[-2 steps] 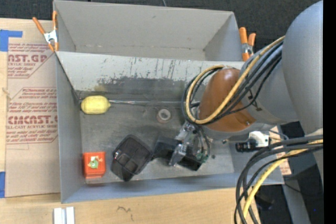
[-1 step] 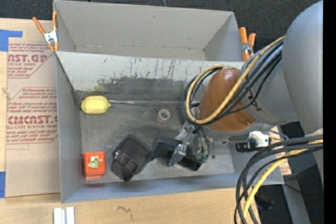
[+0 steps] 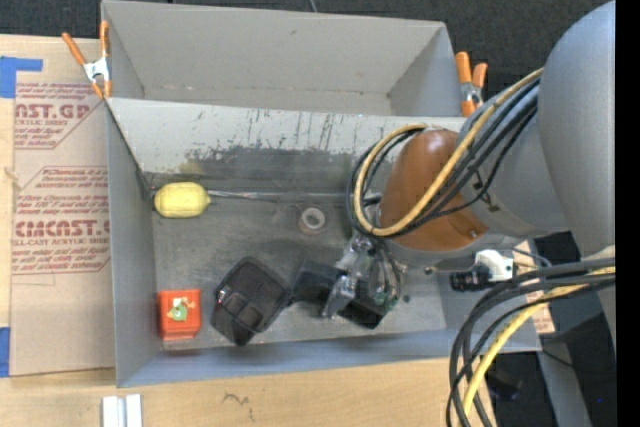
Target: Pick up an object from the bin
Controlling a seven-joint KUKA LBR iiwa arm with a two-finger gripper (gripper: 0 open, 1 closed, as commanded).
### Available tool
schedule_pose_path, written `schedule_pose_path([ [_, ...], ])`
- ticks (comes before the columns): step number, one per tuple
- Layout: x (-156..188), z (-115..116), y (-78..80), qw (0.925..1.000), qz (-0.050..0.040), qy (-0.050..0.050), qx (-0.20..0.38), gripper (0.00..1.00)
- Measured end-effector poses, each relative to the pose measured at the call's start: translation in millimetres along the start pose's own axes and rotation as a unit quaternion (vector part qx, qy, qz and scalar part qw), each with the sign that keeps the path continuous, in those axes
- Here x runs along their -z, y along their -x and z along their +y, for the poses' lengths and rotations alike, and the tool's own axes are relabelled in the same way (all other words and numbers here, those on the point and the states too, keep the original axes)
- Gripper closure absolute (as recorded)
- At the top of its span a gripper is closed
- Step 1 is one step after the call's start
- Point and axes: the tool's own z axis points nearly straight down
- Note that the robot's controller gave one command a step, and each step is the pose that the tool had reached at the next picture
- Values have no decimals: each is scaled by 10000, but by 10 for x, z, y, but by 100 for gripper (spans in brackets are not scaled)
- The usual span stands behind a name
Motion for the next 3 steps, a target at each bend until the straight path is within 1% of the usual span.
schedule_pose_path([
  [1,84,-25,-43,9999,120,-61,-2,100],
  [2,236,-31,-56,9998,171,-85,-5,100],
  [3,432,-22,-42,9999,151,-75,-1,100],
])
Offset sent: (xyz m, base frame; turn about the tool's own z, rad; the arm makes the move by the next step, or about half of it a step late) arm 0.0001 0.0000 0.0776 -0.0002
